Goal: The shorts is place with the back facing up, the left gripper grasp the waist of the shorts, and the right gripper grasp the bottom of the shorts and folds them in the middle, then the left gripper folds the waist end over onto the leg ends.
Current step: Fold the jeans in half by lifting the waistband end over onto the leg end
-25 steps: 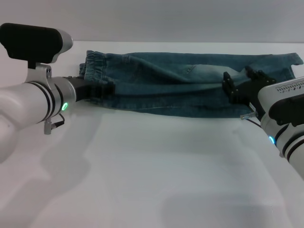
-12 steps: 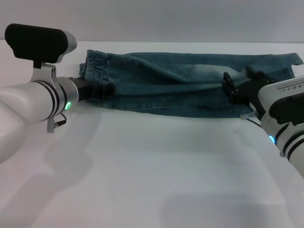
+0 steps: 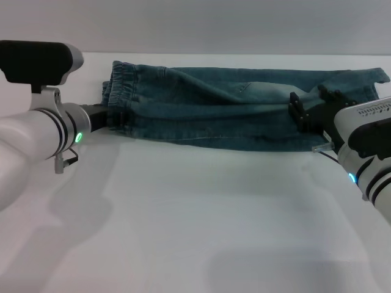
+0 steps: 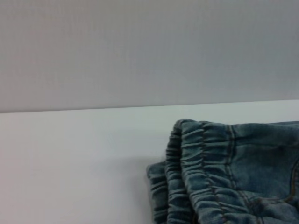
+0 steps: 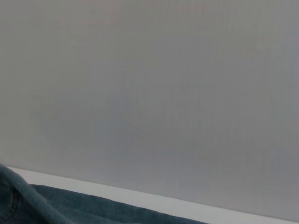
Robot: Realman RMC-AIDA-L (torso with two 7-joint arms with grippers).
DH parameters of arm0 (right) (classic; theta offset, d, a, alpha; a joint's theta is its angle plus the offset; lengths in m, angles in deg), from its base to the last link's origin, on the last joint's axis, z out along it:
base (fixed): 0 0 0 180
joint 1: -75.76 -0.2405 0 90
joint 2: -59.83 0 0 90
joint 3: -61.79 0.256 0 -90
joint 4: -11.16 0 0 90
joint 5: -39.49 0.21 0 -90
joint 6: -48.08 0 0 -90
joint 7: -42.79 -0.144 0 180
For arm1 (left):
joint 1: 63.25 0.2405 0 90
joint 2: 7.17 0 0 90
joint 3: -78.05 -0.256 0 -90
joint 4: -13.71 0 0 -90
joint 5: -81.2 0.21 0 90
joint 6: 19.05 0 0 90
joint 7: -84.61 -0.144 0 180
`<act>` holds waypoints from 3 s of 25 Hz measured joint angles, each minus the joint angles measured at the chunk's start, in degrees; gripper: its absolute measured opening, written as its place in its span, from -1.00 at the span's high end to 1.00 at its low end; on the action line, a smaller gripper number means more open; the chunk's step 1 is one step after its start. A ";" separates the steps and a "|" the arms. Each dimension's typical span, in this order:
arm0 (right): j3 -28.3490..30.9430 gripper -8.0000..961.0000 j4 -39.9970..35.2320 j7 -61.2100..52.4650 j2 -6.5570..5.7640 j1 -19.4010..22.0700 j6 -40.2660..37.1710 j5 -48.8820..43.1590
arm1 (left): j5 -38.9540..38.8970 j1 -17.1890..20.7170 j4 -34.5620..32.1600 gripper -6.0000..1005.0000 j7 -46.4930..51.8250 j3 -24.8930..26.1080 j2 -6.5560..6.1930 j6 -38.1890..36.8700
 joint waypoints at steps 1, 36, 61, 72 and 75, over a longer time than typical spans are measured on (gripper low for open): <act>0.03 -0.07 0.03 0.00 0.00 0.02 0.01 0.00 | 0.11 0.14 -0.20 -0.42 0.00 0.18 0.13 0.37; 0.70 -0.07 0.30 0.02 -0.09 -0.63 1.27 -0.09 | 5.17 7.33 12.66 0.96 -0.14 1.24 0.77 -5.58; -7.75 0.14 -2.05 0.09 0.27 -7.26 0.77 0.64 | 5.57 17.93 29.46 0.96 -0.16 0.15 0.03 -8.24; -11.08 0.59 0.33 -5.79 0.20 -9.61 1.17 0.72 | 5.56 18.50 29.67 0.96 -0.17 -0.25 0.27 -8.20; -12.71 0.80 1.09 -6.86 0.26 -10.65 1.25 0.71 | 5.56 18.91 29.97 0.96 -0.18 -0.44 0.15 -8.14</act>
